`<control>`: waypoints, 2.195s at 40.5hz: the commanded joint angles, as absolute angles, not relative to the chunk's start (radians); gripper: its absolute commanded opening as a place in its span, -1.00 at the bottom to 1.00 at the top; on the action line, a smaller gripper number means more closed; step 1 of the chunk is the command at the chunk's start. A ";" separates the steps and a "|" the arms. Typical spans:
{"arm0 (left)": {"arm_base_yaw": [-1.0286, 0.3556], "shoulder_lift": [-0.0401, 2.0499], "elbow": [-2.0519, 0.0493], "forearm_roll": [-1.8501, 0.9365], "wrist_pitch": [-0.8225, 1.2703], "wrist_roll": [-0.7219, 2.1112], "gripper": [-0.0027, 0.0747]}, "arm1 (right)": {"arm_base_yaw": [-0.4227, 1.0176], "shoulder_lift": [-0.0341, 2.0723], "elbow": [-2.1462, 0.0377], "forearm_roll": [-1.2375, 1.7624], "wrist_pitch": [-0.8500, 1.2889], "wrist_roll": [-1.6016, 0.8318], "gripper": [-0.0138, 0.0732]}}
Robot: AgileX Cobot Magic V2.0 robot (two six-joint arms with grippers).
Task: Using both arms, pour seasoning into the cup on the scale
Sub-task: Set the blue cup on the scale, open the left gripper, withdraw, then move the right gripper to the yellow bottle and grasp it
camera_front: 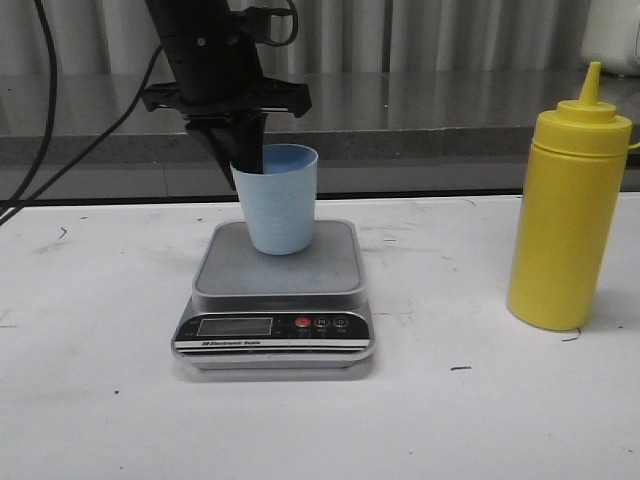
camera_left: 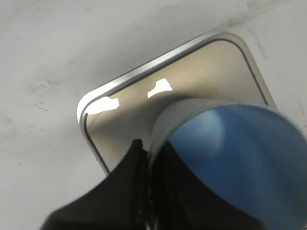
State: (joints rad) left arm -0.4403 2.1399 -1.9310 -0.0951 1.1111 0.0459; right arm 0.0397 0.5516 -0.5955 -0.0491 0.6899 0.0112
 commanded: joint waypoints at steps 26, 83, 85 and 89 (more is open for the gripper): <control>-0.459 1.994 -2.069 -0.118 1.198 0.040 0.10 | 0.034 0.560 -0.630 -0.064 0.628 0.000 0.63; -0.540 0.692 -0.942 -0.059 0.777 0.040 0.10 | 0.034 0.560 -0.630 -0.061 0.628 0.000 0.63; -0.540 0.683 -0.942 -0.059 0.777 0.040 0.10 | 0.034 0.560 -0.630 -0.061 0.628 0.000 0.63; -0.540 0.677 -0.942 -0.059 0.777 0.040 0.10 | 0.034 0.560 -0.630 -0.061 0.602 0.000 0.63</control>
State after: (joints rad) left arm -0.5352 0.6809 -0.9179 -0.0544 0.8559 0.0459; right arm 0.0397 0.5516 -0.5955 -0.0491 0.6899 0.0112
